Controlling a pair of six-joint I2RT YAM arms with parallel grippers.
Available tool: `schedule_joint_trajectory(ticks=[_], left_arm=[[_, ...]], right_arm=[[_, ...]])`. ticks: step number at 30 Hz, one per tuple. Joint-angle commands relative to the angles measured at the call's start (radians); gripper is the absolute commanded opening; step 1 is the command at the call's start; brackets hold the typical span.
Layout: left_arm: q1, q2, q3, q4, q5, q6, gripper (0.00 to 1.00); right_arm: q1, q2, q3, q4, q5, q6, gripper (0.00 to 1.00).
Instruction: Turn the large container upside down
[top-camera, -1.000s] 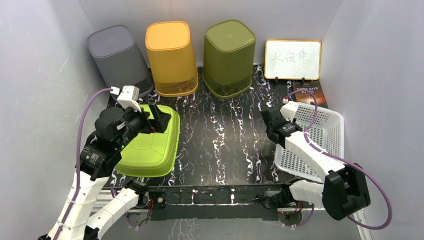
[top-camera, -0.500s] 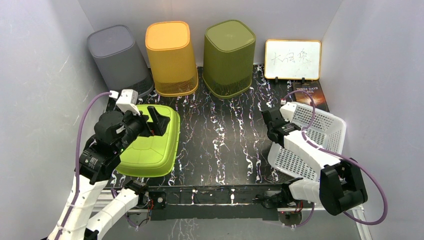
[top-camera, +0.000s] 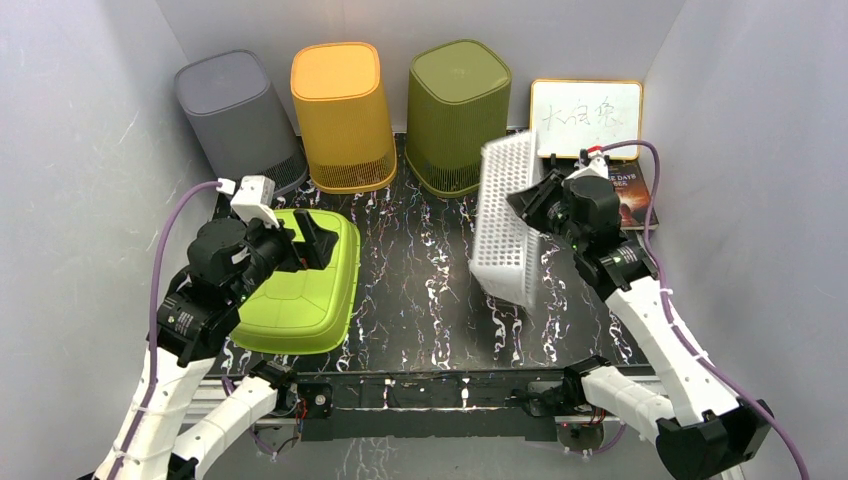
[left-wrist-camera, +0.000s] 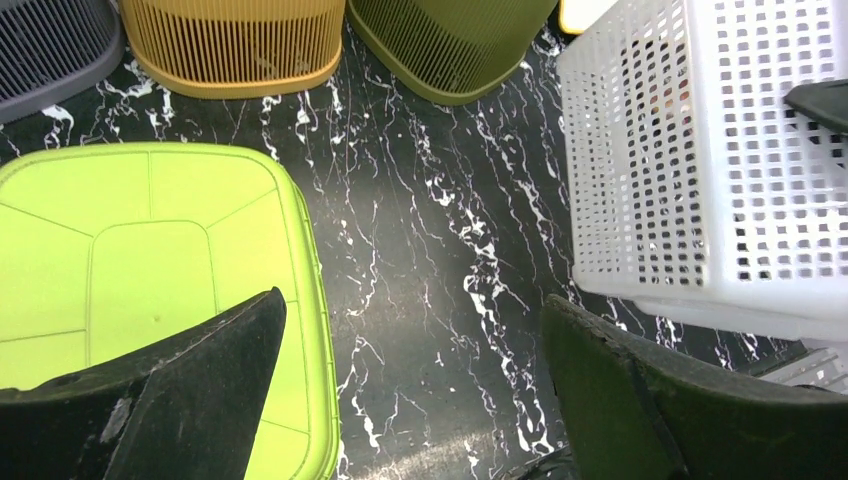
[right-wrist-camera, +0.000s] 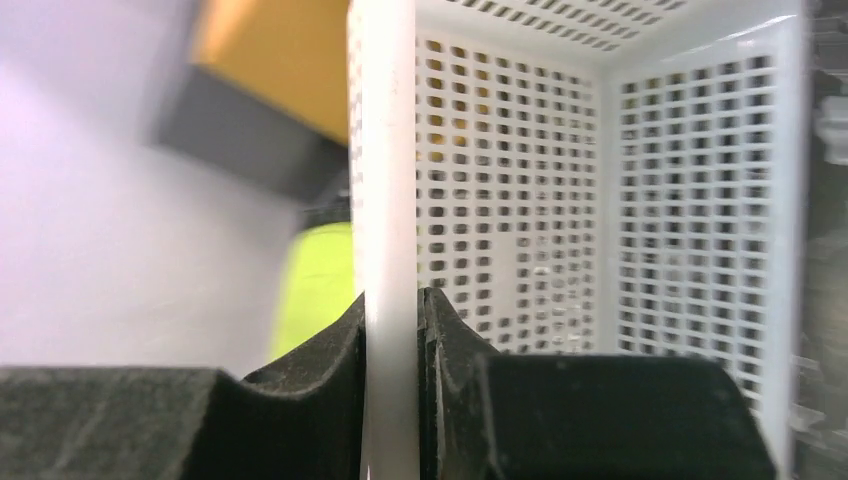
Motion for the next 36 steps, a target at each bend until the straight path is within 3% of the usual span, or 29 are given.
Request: schedule_joint_trajectory(ticks=[1, 5, 14, 18, 25, 36], left_arm=[[-0.003, 0.01, 0.082, -0.025, -0.017, 0.013, 0.98], [-0.003, 0.014, 0.117, -0.04, -0.021, 0.013, 0.98], [-0.003, 0.037, 0.215, -0.083, -0.034, 0.015, 0.98], [-0.003, 0.048, 0.225, -0.087, -0.036, 0.015, 0.98], [-0.003, 0.042, 0.196, -0.088, -0.051, 0.019, 0.98], [-0.003, 0.034, 0.149, -0.079, -0.053, 0.024, 0.98]], right_arm=[[0.025, -0.036, -0.034, 0.428, -0.3, 0.283, 0.0], [0.088, -0.019, -0.129, 0.77, -0.3, 0.43, 0.0], [0.322, 0.217, -0.227, 1.177, -0.227, 0.525, 0.0], [0.411, 0.303, -0.202, 1.263, -0.195, 0.512, 0.0], [0.411, 0.285, -0.364, 1.309, -0.04, 0.596, 0.0], [0.246, 0.34, -0.681, 1.262, -0.1, 0.695, 0.0]])
